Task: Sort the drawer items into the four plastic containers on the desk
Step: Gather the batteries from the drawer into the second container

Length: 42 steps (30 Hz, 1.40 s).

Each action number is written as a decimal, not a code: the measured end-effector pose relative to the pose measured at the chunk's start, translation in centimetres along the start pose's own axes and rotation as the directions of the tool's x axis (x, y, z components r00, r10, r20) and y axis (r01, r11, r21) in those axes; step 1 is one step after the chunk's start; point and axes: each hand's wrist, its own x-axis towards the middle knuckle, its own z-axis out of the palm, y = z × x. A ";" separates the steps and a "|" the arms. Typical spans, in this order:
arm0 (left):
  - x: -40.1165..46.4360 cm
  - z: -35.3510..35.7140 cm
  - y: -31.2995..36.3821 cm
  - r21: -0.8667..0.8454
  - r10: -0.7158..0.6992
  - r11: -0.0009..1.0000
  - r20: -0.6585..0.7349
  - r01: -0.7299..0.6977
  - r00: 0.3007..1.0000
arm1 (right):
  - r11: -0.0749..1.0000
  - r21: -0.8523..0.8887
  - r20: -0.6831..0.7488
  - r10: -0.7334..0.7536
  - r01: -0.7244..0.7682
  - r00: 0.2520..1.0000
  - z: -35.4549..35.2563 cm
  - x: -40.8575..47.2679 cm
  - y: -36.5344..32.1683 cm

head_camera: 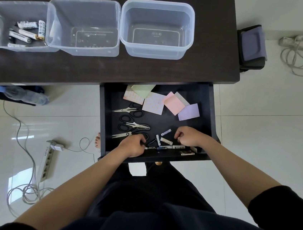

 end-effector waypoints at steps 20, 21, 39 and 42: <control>1.4 0.7 -0.2 -0.069 0.153 0.987 0.083 -0.147 0.985 | 0.978 -0.192 0.071 -0.071 0.083 0.995 3.8 1.8 -1.0; 1.4 0.8 -0.3 -0.081 0.152 0.986 0.086 -0.145 0.985 | 0.979 -0.184 0.069 -0.071 0.082 0.995 3.8 1.8 -0.9; 2.2 1.0 0.9 -0.025 0.157 0.988 0.116 -0.155 0.981 | 0.977 -0.187 0.169 -0.074 0.106 0.983 4.4 2.1 -2.3; 2.2 0.9 1.2 -0.003 0.184 0.983 0.139 -0.186 0.973 | 0.979 -0.174 0.179 -0.073 0.105 0.981 4.3 2.1 -2.4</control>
